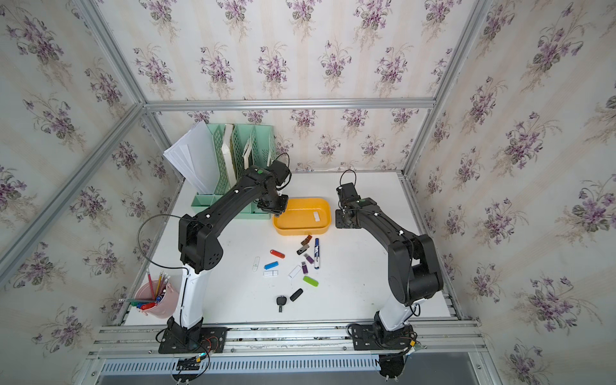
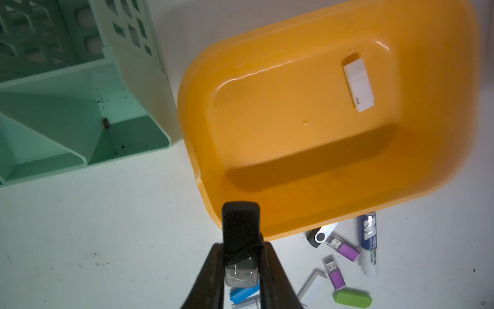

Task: Put the usb flash drive into the storage box
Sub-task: Place the USB flash in the storage box.

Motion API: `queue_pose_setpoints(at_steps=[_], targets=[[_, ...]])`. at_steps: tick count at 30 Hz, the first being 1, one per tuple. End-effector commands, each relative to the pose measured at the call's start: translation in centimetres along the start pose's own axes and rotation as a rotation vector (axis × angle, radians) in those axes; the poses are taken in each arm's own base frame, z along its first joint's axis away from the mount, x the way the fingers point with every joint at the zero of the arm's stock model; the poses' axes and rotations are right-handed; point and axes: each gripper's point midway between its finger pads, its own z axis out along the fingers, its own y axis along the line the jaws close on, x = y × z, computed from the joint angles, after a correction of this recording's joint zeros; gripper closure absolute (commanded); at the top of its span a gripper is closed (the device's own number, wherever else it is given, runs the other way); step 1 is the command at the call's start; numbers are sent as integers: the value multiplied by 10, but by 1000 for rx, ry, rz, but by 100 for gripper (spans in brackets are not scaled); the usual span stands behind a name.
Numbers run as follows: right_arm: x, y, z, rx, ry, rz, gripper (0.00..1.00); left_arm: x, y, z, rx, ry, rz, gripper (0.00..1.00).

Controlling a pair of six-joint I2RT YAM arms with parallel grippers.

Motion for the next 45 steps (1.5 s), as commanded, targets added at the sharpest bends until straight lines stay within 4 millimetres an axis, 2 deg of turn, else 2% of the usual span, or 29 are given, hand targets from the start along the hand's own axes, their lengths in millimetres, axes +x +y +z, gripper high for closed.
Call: queue_pose_setpoints(at_steps=[1, 7, 14, 26, 34, 39, 45], targets=[[0, -1, -2, -3, -11, 14, 49, -7, -3, 11, -2, -32, -7, 80], [7, -7, -2, -4, -9, 24, 49, -18, -13, 42, 16, -26, -9, 79], [15, -13, 0, -4, 1, 26, 49, -27, -16, 68, 3, -10, 6, 79], [31, -10, 0, -42, 15, 41, 49, -27, -13, 96, -23, 9, 16, 78], [45, -8, 0, -64, 28, 41, 49, -23, -13, 108, -30, 27, 18, 76], [56, 2, -3, -88, 31, 14, 49, -22, -13, 112, -27, 35, 15, 74], [77, 12, -1, -95, 56, -36, 47, -23, -13, 109, -31, 29, 23, 68]])
